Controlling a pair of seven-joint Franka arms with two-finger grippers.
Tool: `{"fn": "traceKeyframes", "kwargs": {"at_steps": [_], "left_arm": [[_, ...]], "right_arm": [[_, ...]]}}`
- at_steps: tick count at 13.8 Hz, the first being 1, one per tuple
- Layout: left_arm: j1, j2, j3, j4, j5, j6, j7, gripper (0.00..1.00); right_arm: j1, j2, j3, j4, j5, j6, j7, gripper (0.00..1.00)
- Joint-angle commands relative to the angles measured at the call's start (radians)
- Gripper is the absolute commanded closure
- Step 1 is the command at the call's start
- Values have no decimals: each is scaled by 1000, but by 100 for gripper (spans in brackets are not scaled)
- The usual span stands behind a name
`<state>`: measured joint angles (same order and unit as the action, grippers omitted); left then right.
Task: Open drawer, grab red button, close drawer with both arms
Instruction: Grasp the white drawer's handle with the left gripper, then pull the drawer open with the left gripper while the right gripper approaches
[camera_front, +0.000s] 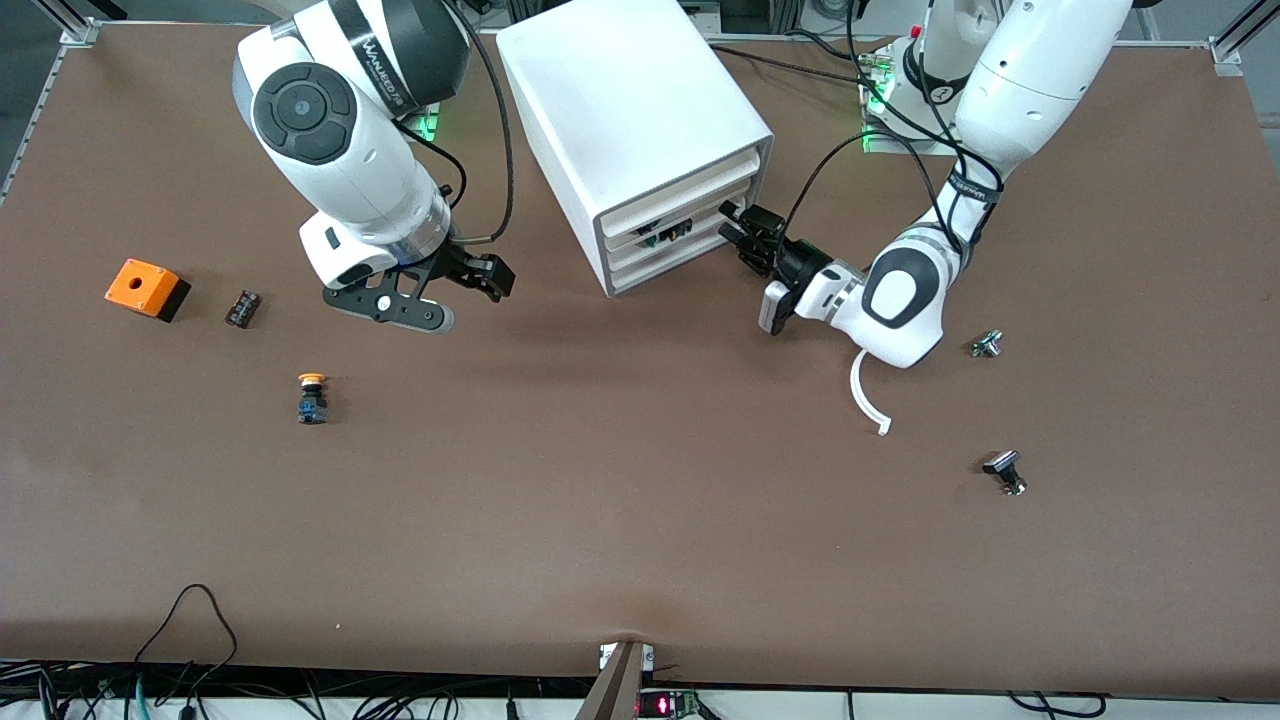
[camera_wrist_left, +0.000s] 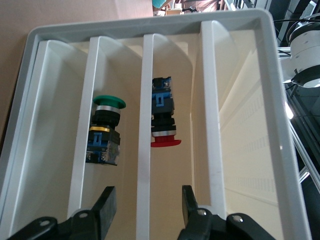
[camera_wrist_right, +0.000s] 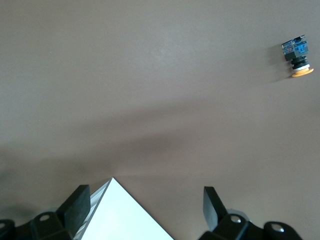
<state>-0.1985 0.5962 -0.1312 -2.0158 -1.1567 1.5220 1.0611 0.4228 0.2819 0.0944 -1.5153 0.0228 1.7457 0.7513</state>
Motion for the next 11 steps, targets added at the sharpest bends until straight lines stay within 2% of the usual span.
{"fn": "traceKeyframes", "kwargs": {"at_steps": [1, 5, 11], "left_arm": [[-10, -56, 2, -66, -9, 29, 26, 39], [-38, -85, -8, -112, -9, 87, 26, 42], [-50, -96, -11, -158, -9, 93, 34, 47]], "right_arm": [[8, 14, -5, 27, 11, -6, 19, 0], [8, 14, -5, 27, 11, -6, 19, 0], [8, 13, -7, 27, 9, -8, 17, 0]]}}
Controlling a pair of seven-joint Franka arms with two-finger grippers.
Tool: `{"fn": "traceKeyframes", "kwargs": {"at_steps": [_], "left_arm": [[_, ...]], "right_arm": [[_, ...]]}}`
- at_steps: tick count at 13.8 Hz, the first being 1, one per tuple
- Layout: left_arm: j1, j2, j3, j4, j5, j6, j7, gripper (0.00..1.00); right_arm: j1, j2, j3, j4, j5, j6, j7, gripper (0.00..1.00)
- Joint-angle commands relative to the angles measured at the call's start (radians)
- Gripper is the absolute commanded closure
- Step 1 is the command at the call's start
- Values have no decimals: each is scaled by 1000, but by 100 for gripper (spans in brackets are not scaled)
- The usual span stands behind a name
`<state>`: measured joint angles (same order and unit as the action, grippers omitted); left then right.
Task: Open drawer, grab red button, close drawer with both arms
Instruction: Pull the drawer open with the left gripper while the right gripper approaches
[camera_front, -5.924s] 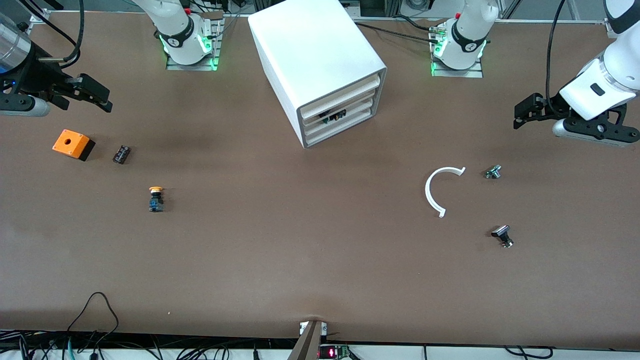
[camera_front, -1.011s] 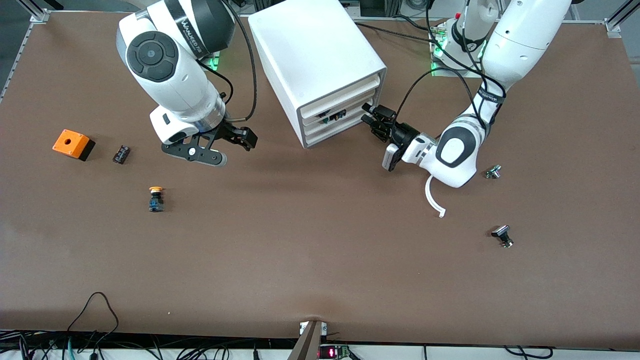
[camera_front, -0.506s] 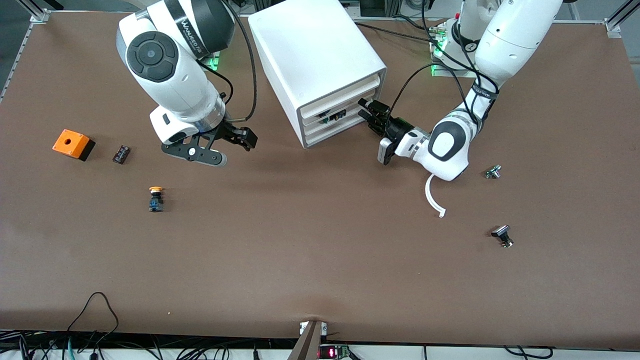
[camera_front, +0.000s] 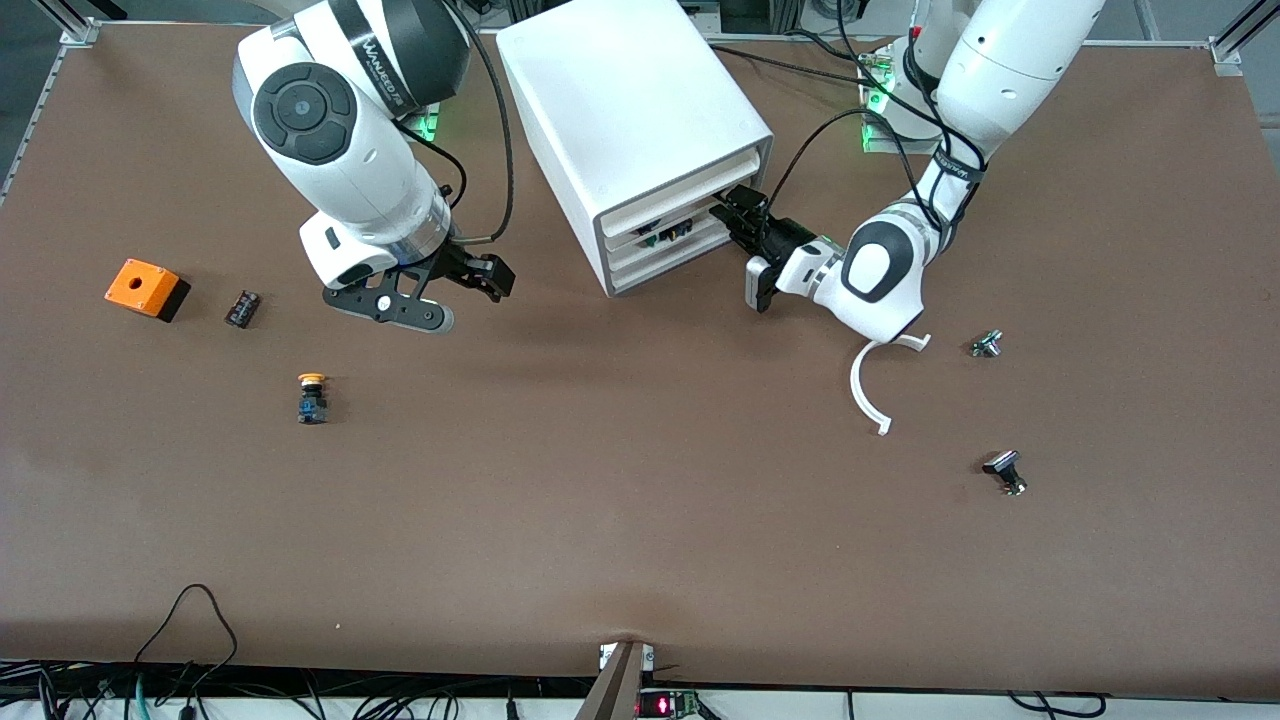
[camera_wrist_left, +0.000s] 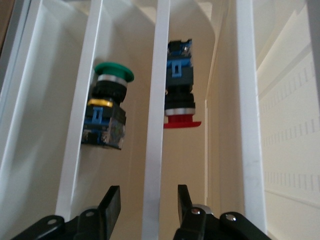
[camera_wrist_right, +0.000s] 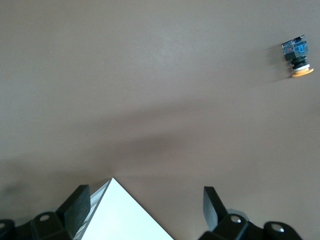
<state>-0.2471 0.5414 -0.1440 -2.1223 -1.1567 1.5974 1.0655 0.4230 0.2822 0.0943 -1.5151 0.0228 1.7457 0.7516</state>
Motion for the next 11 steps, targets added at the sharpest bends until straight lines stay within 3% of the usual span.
{"fn": "traceKeyframes", "kwargs": {"at_steps": [1, 3, 8, 11], "left_arm": [[-3, -40, 1, -51, -9, 18, 59, 57], [-1, -40, 1, -47, -9, 18, 70, 99], [8, -29, 6, -13, -8, 16, 73, 100], [44, -8, 24, 54, 60, 16, 73, 100]], "right_arm": [[8, 12, -7, 27, 9, -8, 15, 0], [10, 12, -5, 27, 9, -6, 17, 0], [10, 12, -5, 30, 11, -6, 29, 0], [33, 58, -5, 113, 11, -15, 73, 0]]}}
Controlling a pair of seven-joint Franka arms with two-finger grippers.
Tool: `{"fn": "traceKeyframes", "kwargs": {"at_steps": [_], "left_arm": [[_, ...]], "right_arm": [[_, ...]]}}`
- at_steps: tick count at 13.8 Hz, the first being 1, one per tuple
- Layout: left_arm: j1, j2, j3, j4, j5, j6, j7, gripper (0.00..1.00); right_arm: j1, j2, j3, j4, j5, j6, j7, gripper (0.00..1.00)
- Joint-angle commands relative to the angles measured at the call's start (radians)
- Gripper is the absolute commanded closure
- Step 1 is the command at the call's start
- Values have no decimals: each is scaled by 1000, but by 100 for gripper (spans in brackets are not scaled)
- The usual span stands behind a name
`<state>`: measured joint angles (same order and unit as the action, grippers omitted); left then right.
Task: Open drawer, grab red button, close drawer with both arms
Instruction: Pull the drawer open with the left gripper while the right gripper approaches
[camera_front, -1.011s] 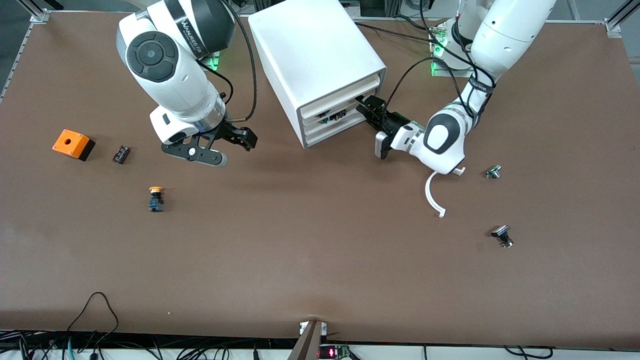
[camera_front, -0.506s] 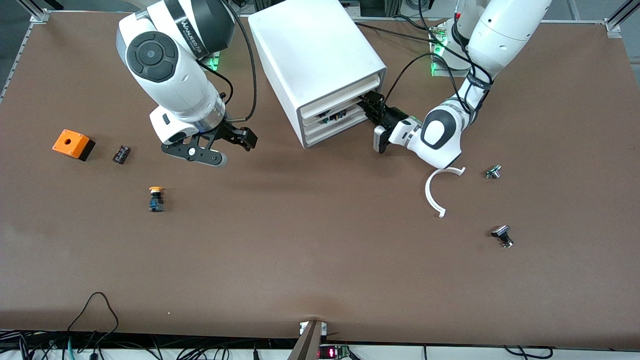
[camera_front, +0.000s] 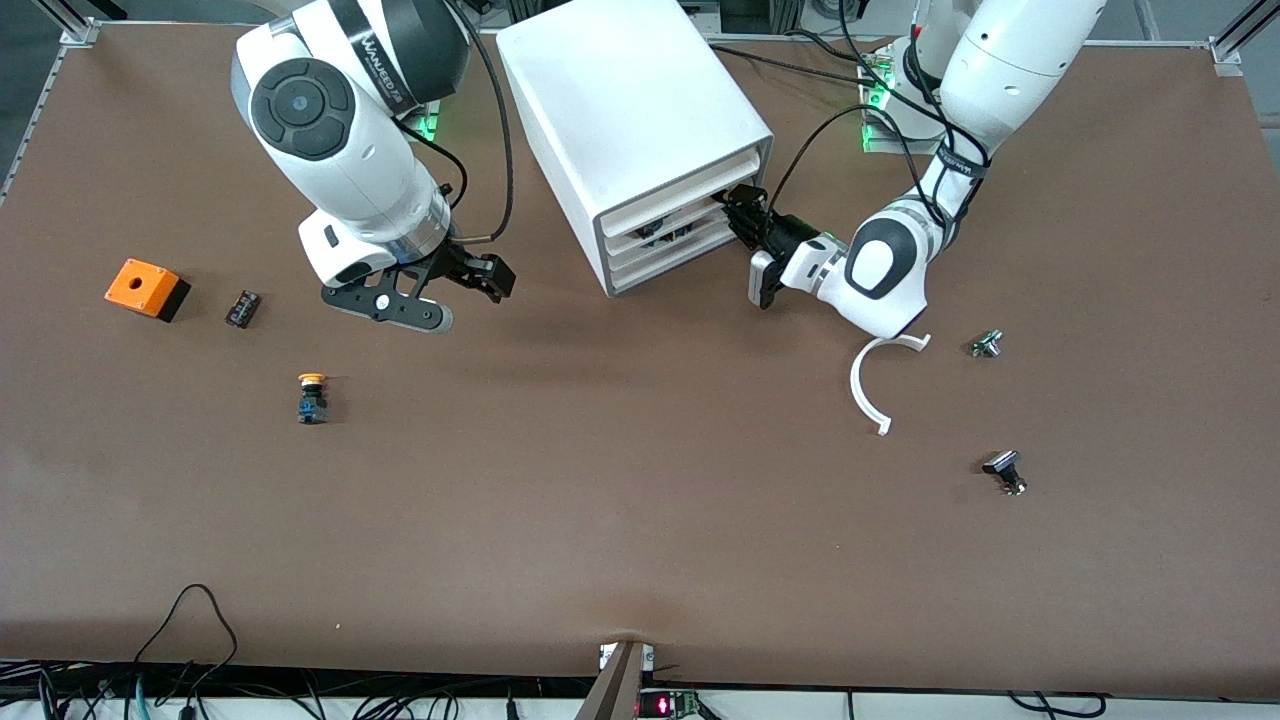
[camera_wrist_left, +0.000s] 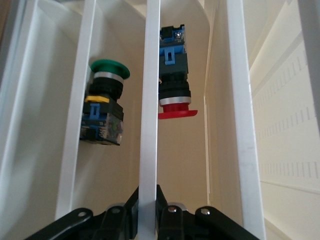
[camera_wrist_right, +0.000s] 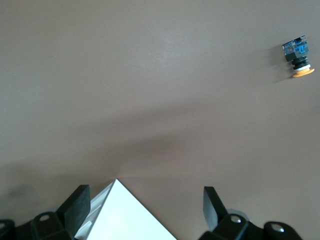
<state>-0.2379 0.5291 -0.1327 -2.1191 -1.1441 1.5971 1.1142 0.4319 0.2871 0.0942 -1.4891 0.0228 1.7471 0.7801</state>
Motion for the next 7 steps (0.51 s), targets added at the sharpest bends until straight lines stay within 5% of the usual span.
{"fn": "traceKeyframes", "kwargs": {"at_steps": [1, 7], "left_arm": [[76, 34, 13, 100, 87, 9, 24, 100], [176, 137, 13, 274, 158, -46, 24, 100]], "right_arm": [[39, 79, -5, 117, 9, -17, 66, 0], [105, 228, -7, 308, 3, -8, 185, 0]]}}
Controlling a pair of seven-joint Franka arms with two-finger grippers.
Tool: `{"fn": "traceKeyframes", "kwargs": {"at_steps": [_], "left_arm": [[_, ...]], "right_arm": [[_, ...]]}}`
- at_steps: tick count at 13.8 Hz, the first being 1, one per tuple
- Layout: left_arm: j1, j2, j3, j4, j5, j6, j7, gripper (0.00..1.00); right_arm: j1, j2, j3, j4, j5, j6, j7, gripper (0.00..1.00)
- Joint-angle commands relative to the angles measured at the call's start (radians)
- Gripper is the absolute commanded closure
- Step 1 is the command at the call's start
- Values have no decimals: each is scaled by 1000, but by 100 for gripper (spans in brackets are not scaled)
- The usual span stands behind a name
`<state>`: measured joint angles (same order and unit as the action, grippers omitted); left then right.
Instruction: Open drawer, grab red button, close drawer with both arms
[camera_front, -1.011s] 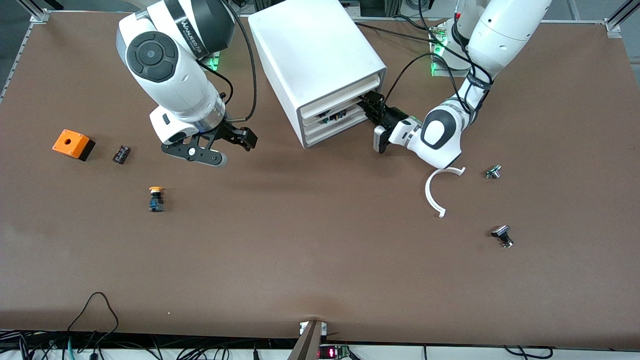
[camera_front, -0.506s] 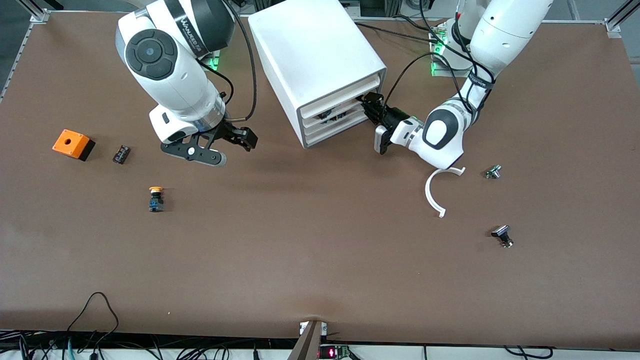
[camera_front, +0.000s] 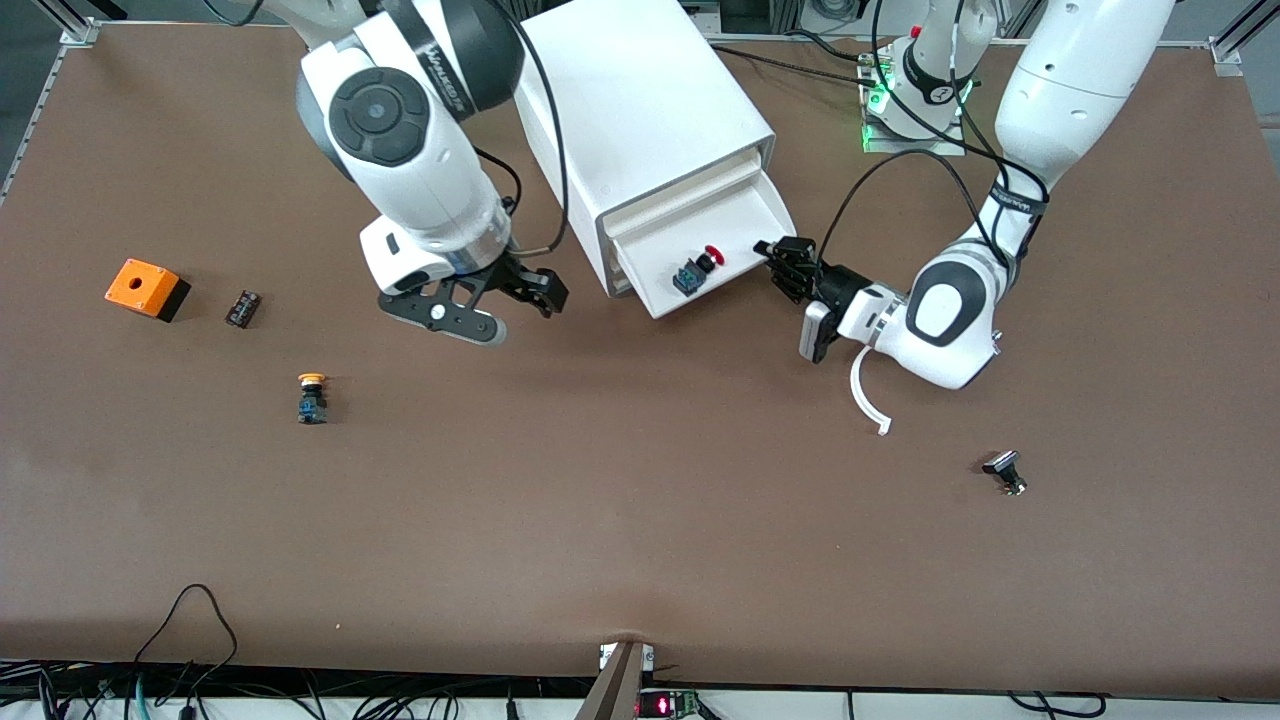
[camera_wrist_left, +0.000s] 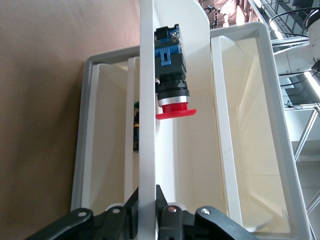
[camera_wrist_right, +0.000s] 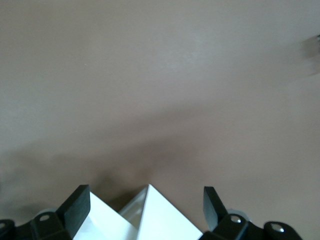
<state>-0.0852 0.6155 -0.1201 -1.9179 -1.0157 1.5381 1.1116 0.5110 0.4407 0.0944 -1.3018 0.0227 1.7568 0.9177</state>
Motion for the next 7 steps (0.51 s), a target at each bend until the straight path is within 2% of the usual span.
{"fn": "traceKeyframes", "kwargs": {"at_steps": [1, 3, 4, 5, 6, 7], "left_arm": [[38, 56, -1, 77, 28, 11, 28, 100], [50, 58, -1, 98, 28, 11, 27, 100], [51, 58, -1, 99, 28, 11, 24, 96], [50, 56, -1, 99, 28, 4, 27, 38], [51, 56, -1, 105, 29, -3, 49, 1], [55, 58, -1, 124, 26, -12, 68, 0]], "right_arm": [[37, 102, -8, 156, 2, -14, 65, 0], [58, 145, -12, 191, 2, 30, 86, 0], [72, 151, -16, 191, 0, 58, 98, 0], [81, 167, -18, 193, -4, 85, 128, 0], [92, 176, -18, 199, -9, 108, 156, 0], [107, 194, -19, 213, -9, 121, 183, 0]]}}
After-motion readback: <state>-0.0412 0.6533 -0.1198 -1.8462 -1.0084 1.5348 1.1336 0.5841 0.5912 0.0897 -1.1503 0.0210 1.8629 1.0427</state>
